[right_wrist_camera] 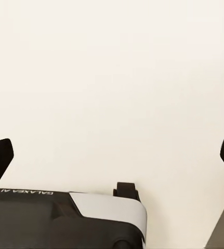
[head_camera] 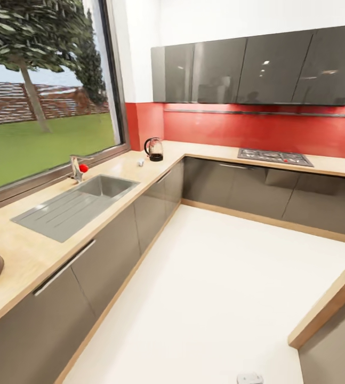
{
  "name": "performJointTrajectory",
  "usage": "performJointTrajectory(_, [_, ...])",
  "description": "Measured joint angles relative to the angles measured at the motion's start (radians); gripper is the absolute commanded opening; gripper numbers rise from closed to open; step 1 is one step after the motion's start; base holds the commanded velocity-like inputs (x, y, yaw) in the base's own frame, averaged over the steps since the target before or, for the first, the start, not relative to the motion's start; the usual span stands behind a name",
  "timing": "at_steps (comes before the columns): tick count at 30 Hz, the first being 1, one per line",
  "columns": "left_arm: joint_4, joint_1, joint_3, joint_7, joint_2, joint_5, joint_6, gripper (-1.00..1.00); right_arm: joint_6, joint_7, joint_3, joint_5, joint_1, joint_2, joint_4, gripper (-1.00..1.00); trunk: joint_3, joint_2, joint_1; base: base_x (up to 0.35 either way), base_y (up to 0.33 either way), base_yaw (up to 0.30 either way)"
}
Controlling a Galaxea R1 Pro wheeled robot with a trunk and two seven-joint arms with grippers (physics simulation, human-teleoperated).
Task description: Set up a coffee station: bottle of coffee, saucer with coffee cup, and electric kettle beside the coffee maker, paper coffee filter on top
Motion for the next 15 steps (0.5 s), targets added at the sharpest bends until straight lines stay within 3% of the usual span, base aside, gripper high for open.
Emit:
performJointTrajectory(8, [0.000, 0.000, 0.000, 0.000, 0.000, 0.000, 0.000, 1.00, 0.000, 0.000, 0.000, 0.000, 0.000, -0.009, -0.001, 1.00, -0.005, 0.000, 0.000, 0.020, 0.000, -0.290])
performJointTrajectory(15, [0.000, 0.000, 0.000, 0.000, 0.000, 0.000, 0.000, 1.00, 0.000, -0.001, 0.000, 0.000, 0.000, -0.011, -0.001, 1.00, -0.011, 0.000, 0.000, 0.259, 0.000, -0.220])
